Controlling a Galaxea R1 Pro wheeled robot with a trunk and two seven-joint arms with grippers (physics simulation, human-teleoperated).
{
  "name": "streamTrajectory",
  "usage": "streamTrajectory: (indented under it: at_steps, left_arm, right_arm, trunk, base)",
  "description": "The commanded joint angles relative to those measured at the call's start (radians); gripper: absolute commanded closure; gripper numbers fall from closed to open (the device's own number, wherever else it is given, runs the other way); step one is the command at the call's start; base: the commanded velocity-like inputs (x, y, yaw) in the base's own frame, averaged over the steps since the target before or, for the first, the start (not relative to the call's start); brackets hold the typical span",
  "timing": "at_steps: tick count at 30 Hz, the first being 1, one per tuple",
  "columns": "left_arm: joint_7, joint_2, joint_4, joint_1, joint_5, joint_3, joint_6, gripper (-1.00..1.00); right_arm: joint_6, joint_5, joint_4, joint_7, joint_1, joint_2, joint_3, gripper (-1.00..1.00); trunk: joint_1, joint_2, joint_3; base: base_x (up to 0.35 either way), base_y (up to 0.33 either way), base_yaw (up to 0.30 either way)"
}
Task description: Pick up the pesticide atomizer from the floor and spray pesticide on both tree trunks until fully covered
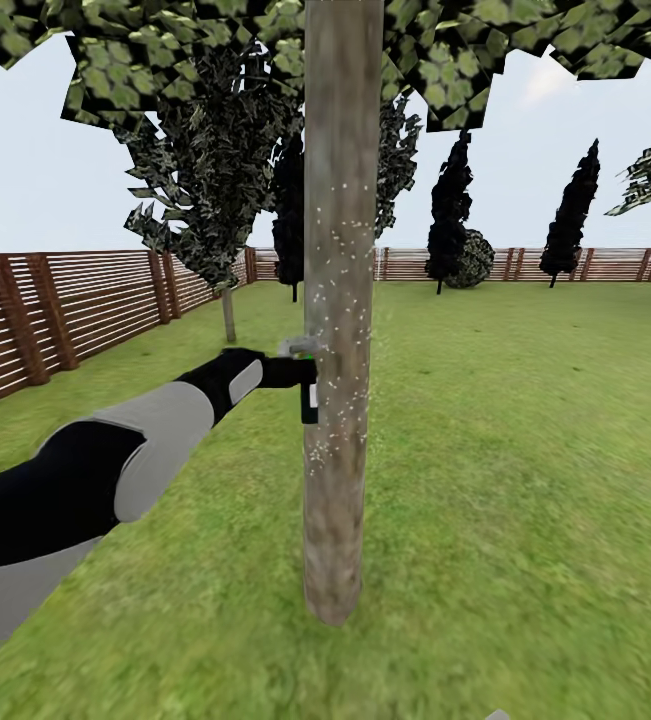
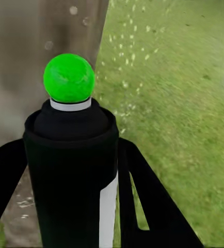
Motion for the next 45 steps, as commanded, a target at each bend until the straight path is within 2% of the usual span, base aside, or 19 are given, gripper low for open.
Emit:
streamTrajectory:
  at_steps: [1, 6, 11, 14, 16, 17, 20, 21, 24, 25, 27, 29, 30, 32, 34, 36, 40, 42, 45]
  left_arm:
    - [0.001, 0.0, -0.001, 0.006, -0.003, 0.009, -0.012, 1.0]
    - [0.003, 0.0, -0.001, 0.043, -0.036, 0.01, -0.024, 1.0]
    - [0.003, 0.0, 0.0, 0.102, -0.044, 0.01, -0.071, 1.0]
    - [0.003, 0.014, -0.001, 0.147, -0.044, 0.01, -0.103, 1.0]
    - [0.004, 0.042, -0.003, 0.159, -0.044, 0.01, -0.131, 1.0]
    - [0.004, 0.069, -0.004, 0.161, -0.044, 0.01, -0.135, 1.0]
    - [0.004, 0.123, -0.006, 0.162, -0.043, 0.009, -0.139, 1.0]
    - [0.004, 0.127, -0.003, 0.162, -0.044, 0.009, -0.139, 1.0]
    - [0.002, 0.111, 0.0, 0.182, -0.044, 0.006, -0.162, 1.0]
    - [-0.001, 0.088, 0.001, 0.188, -0.044, 0.006, -0.199, 1.0]
    - [-0.003, 0.032, 0.001, 0.192, -0.047, 0.002, -0.219, 1.0]
    - [-0.004, 0.004, 0.002, 0.201, -0.054, 0.0, -0.225, 1.0]
    - [-0.004, 0.0, 0.002, 0.221, -0.055, 0.001, -0.227, 1.0]
    - [-0.004, 0.0, 0.002, 0.257, -0.056, 0.0, -0.254, 1.0]
    - [-0.004, 0.0, 0.001, 0.305, -0.056, 0.001, -0.314, 1.0]
    - [-0.002, 0.003, 0.001, 0.368, -0.057, 0.001, -0.42, 1.0]
    - [-0.002, 0.014, 0.0, 0.455, -0.056, 0.001, -0.569, 1.0]
    - [-0.002, 0.021, 0.0, 0.48, -0.056, 0.001, -0.602, 1.0]
    - [-0.002, 0.044, -0.001, 0.488, -0.055, 0.001, -0.61, 1.0]
  right_arm:
    - [0.0, 0.0, 0.0, 0.0, 0.0, 0.0, 0.0, -1.0]
    - [0.0, 0.0, 0.0, 0.0, 0.0, 0.0, 0.0, -1.0]
    - [0.0, 0.0, 0.0, 0.0, 0.0, 0.0, 0.0, -1.0]
    - [0.0, 0.0, 0.0, 0.0, 0.0, 0.0, 0.0, -1.0]
    - [0.0, 0.0, 0.0, 0.0, 0.0, 0.0, 0.0, -1.0]
    - [0.0, 0.0, 0.0, 0.0, 0.0, 0.0, 0.0, -1.0]
    - [0.0, 0.0, 0.0, 0.0, 0.0, 0.0, 0.0, -1.0]
    - [0.0, 0.0, 0.0, 0.0, 0.0, 0.0, 0.0, -1.0]
    - [-0.001, 0.001, 0.0, 0.0, 0.0, 0.0, 0.0, -1.0]
    - [-0.001, 0.001, 0.0, 0.0, 0.0, 0.0, 0.0, -1.0]
    - [-0.002, 0.001, 0.0, 0.0, 0.0, 0.0, 0.0, -1.0]
    - [-0.002, 0.001, 0.0, 0.0, 0.001, 0.0, 0.0, -1.0]
    - [-0.002, 0.001, 0.0, 0.0, 0.003, 0.0, 0.0, -1.0]
    - [-0.002, 0.001, 0.0, 0.0, 0.004, 0.0, 0.0, -1.0]
    - [-0.002, 0.001, 0.0, 0.0, 0.004, 0.0, 0.0, -1.0]
    - [-0.002, 0.001, 0.0, 0.0, 0.005, 0.0, 0.0, -1.0]
    - [-0.004, 0.0, -0.001, -0.001, 0.005, -0.001, -0.001, -1.0]
    - [-0.005, -0.002, -0.001, -0.002, 0.005, -0.001, -0.001, -1.0]
    - [-0.005, -0.003, 0.0, -0.003, 0.005, -0.001, -0.002, -1.0]
  trunk:
    - [0.0, 0.0, 0.0]
    - [0.0, 0.0, 0.0]
    - [0.0, 0.0, 0.0]
    - [0.0, 0.0, 0.0]
    - [0.0, 0.0, 0.0]
    - [0.0, 0.0, 0.0]
    - [0.0, 0.0, 0.0]
    - [0.0, 0.0, 0.0]
    - [0.0, 0.0, 0.0]
    - [0.0, 0.0, 0.0]
    - [0.0, 0.0, 0.0]
    - [0.0, 0.0, 0.0]
    - [0.0, 0.0, 0.0]
    - [0.0, 0.0, 0.0]
    - [0.0, 0.0, 0.0]
    - [0.0, 0.0, 0.0]
    - [0.0, 0.0, 0.0]
    - [0.0, 0.0, 0.0]
    - [0.0, 0.0, 0.0]
  base:
    - [0.0, 0.0, 0.0]
    - [0.0, 0.0, 0.0]
    - [0.0, 0.0, 0.0]
    - [0.0, 0.0, 0.0]
    - [0.0, 0.0, 0.0]
    - [0.0, 0.0, 0.0]
    - [0.0, 0.0, 0.0]
    - [0.0, 0.0, 0.0]
    - [0.0, 0.0, 0.0]
    - [0.0, 0.0, 0.0]
    - [0.0, 0.0, 0.0]
    - [0.0, 0.0, 0.0]
    - [0.0, 0.0, 0.0]
    - [0.0, 0.0, 0.0]
    - [0.0, 0.0, 0.0]
    - [0.0, 0.0, 0.0]
    - [0.0, 0.0, 0.0]
    - [0.0, 0.059, 0.0]
    - [0.0, 0.256, 0.0]
